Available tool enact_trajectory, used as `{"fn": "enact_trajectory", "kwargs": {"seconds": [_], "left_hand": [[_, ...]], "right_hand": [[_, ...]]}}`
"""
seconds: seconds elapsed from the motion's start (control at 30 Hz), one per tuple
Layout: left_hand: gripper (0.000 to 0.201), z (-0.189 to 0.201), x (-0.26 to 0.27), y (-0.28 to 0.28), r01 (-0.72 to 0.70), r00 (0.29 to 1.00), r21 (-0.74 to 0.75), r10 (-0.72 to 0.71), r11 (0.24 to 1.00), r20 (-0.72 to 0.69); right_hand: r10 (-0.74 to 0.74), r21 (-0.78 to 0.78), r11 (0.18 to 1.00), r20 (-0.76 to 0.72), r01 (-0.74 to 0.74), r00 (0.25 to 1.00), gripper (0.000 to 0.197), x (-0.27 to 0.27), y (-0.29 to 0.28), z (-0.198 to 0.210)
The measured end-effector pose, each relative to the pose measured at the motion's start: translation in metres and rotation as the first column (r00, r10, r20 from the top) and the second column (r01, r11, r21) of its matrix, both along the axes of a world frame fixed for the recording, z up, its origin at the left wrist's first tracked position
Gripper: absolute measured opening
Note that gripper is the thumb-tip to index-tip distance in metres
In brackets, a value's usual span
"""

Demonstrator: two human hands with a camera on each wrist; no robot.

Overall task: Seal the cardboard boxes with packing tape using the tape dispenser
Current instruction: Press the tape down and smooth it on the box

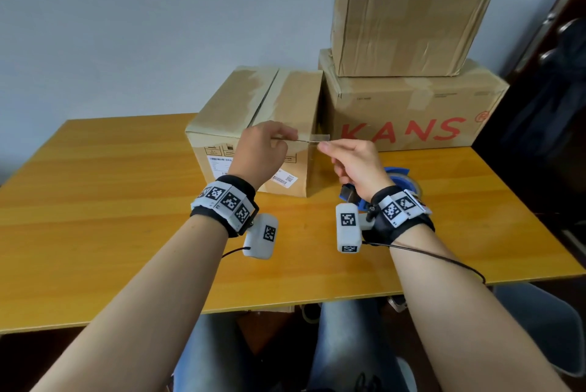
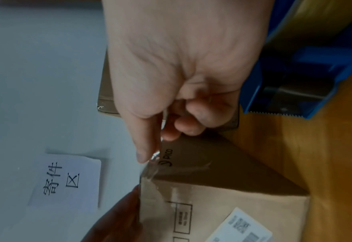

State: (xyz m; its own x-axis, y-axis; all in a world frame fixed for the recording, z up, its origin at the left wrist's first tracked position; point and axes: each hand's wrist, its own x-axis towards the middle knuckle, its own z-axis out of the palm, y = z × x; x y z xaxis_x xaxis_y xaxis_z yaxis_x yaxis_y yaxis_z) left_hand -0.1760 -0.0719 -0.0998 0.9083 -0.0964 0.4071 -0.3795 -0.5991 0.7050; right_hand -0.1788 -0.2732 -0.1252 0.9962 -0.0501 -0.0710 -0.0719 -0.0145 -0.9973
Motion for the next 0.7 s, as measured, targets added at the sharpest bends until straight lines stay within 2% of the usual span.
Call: {"fn": "enact_trajectory", "kwargs": {"seconds": [0.17,0.33,0.4,0.47,0.53,0.6,0.7], "left_hand": [[0.038,0.000,0.000,0.002,-0.006,1.000,-0.004,0.006,1.000,-0.003],[0.040,-0.002,0.002,0.003,-0.013,1.000,0.038,0.013,0.999,-0.008],[0.038,0.000,0.001,0.004,-0.013,1.000,0.061,0.013,0.998,-0.010],[0.037,0.002,0.001,0.004,-0.012,1.000,0.059,0.013,0.998,-0.024],[0.036,0.003,0.000,0.004,-0.007,0.999,0.049,0.009,0.999,-0.035],[0.036,0.004,0.000,0.003,-0.001,0.999,0.044,0.003,0.999,-0.048],[0.036,0.003,-0.001,0.005,-0.004,0.999,0.042,0.006,0.999,-0.051]], "right_hand": [[-0.002,0.069,0.998,-0.172,0.014,0.985,0.028,0.009,0.007,0.000],[0.043,0.045,0.998,-0.279,-0.032,0.959,0.035,0.017,0.011,0.008],[0.006,-0.064,0.998,-0.291,-0.026,0.957,0.036,0.020,0.012,0.012],[-0.069,-0.263,0.965,-0.255,0.000,0.965,0.037,0.021,0.012,0.011],[-0.090,-0.331,0.943,-0.190,0.023,0.978,0.036,0.021,0.015,0.008],[-0.085,-0.228,0.972,-0.157,0.047,0.984,0.028,0.020,0.017,0.011],[-0.032,0.032,0.999,-0.120,0.036,0.992,0.024,0.018,0.018,0.024]]}}
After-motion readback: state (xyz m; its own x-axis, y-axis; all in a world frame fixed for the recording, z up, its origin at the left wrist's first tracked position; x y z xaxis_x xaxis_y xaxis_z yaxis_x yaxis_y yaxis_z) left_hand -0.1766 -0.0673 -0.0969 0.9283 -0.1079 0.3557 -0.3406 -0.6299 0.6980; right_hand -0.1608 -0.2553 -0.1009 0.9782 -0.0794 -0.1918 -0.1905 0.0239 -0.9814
